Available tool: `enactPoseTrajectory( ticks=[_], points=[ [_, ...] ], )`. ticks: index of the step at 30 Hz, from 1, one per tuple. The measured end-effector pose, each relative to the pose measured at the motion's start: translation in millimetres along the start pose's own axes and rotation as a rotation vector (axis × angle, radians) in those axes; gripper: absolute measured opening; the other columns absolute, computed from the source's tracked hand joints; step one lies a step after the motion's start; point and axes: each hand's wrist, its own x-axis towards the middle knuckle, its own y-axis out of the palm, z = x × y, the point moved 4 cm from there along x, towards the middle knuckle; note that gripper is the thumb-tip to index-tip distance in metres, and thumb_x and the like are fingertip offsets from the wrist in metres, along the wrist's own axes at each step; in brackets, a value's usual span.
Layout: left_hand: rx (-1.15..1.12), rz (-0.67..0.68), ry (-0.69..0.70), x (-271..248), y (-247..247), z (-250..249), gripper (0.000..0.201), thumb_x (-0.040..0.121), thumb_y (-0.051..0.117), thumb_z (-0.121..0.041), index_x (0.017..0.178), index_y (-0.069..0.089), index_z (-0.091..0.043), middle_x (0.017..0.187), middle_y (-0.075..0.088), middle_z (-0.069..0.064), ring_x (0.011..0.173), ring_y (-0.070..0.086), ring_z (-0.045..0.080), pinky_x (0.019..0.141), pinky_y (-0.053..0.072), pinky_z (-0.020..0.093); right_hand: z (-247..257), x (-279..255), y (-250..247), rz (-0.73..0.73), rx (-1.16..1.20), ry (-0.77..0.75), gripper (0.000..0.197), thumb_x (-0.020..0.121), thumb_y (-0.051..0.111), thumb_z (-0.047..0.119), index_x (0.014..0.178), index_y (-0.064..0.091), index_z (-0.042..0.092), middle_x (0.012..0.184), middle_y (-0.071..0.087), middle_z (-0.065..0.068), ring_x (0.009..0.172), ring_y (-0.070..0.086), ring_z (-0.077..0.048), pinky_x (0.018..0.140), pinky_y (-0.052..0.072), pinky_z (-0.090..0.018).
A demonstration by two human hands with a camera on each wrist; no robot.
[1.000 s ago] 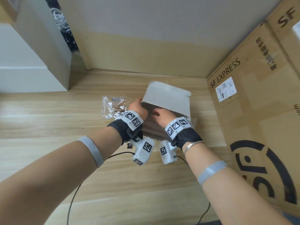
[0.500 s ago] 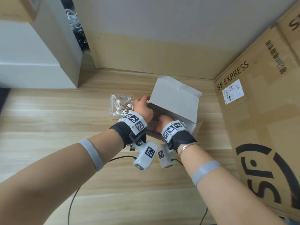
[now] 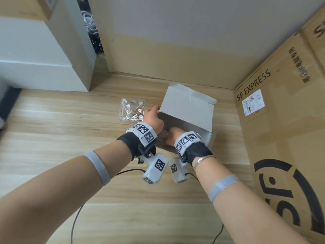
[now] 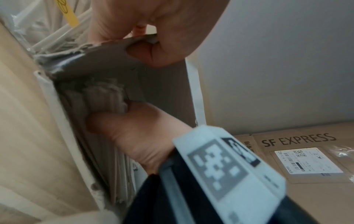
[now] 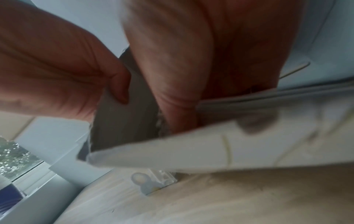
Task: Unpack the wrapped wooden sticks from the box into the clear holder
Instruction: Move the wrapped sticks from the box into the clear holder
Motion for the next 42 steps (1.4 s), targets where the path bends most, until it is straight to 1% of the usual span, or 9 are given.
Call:
enactPoseTrajectory(
  ticks=[9,13,16,21,26,31,36,39,42],
  points=[
    [0.053,0.059,0.013,6,2,11,0.068,0.082,0.034,0.010,0.143,0.028,-0.021,0.125,0.056,0.019,0.106,0.059,0.036,0.074,0.047,0.032,-12,-11,-20,-0.124,0.201,-0.050,0.011,0.091,0.046,0.006,0.090,0.055,0.012,0.096,0.059,-0.012,0.091,0.056,-0.028,0.071,0.033,-0.025],
    [0.132,0.137,0.012,14,0,16,0.068,0.088,0.035,0.008,0.148,0.019,-0.019,0.134,0.053,0.016,0.113,0.058,0.034,0.082,0.049,0.034,-11,-11,-29,-0.232,0.393,-0.051,0.028,0.090,0.056,0.015,0.116,0.056,0.006,0.114,0.063,-0.013,0.106,0.058,-0.028,0.081,0.040,-0.027],
    [0.202,0.146,0.034,17,-6,15,0.068,0.091,0.035,0.004,0.150,0.010,-0.019,0.143,0.045,0.016,0.119,0.055,0.032,0.089,0.048,0.034,-1,-11,-41,-0.341,0.565,-0.074,0.031,0.090,0.059,0.025,0.115,0.055,0.008,0.100,0.061,-0.004,0.095,0.057,-0.020,0.085,0.042,-0.029],
    [0.071,0.043,0.212,17,-31,5,0.053,0.089,0.038,0.007,0.137,0.045,-0.013,0.137,0.054,0.008,0.123,0.054,0.021,0.103,0.044,0.030,20,-16,-68,-0.563,0.776,-0.107,0.014,0.091,0.057,0.032,0.096,0.052,0.019,0.081,0.057,0.002,0.080,0.056,-0.019,0.073,0.039,-0.026],
    [0.197,-0.244,0.389,21,-73,4,0.033,0.083,0.056,-0.007,0.113,0.062,-0.019,0.121,0.056,0.007,0.110,0.053,0.025,0.092,0.041,0.030,51,-21,-97,-0.738,0.894,-0.223,0.017,0.090,0.059,0.027,0.086,0.049,0.014,0.064,0.048,0.008,0.066,0.050,-0.014,0.059,0.039,-0.018],
    [0.416,-0.146,0.123,32,-89,35,0.084,0.067,0.075,-0.045,0.138,0.031,-0.041,0.148,0.024,0.008,0.136,0.022,0.032,0.109,0.026,0.047,84,-20,-111,-0.785,1.024,-0.370,0.016,0.091,0.059,0.021,0.081,0.047,0.022,0.065,0.048,0.009,0.046,0.048,0.009,0.056,0.039,-0.002],
    [0.303,-0.023,0.026,48,-89,52,0.092,0.074,0.073,-0.031,0.146,0.016,-0.037,0.139,0.039,0.018,0.119,0.047,0.034,0.101,0.043,0.044,109,-23,-115,-0.806,1.135,-0.484,0.024,0.091,0.058,0.014,0.074,0.045,0.025,0.060,0.047,0.003,0.052,0.047,-0.005,0.060,0.042,-0.015],
    [0.180,-0.027,0.074,52,-92,52,0.073,0.084,0.061,-0.013,0.145,0.024,-0.029,0.134,0.045,0.018,0.095,0.061,0.029,0.079,0.054,0.034,117,-18,-111,-0.777,1.197,-0.523,0.026,0.093,0.055,0.011,0.073,0.044,0.024,0.058,0.047,0.000,0.054,0.047,-0.011,0.063,0.043,-0.018],
    [0.165,-0.037,0.087,57,-94,53,0.062,0.087,0.052,-0.004,0.141,0.033,-0.025,0.133,0.045,0.018,0.097,0.061,0.032,0.071,0.050,0.029,121,-8,-101,-0.724,1.184,-0.506,0.026,0.093,0.055,0.012,0.073,0.045,0.024,0.058,0.048,0.001,0.056,0.047,-0.012,0.066,0.043,-0.017]
  ],
)
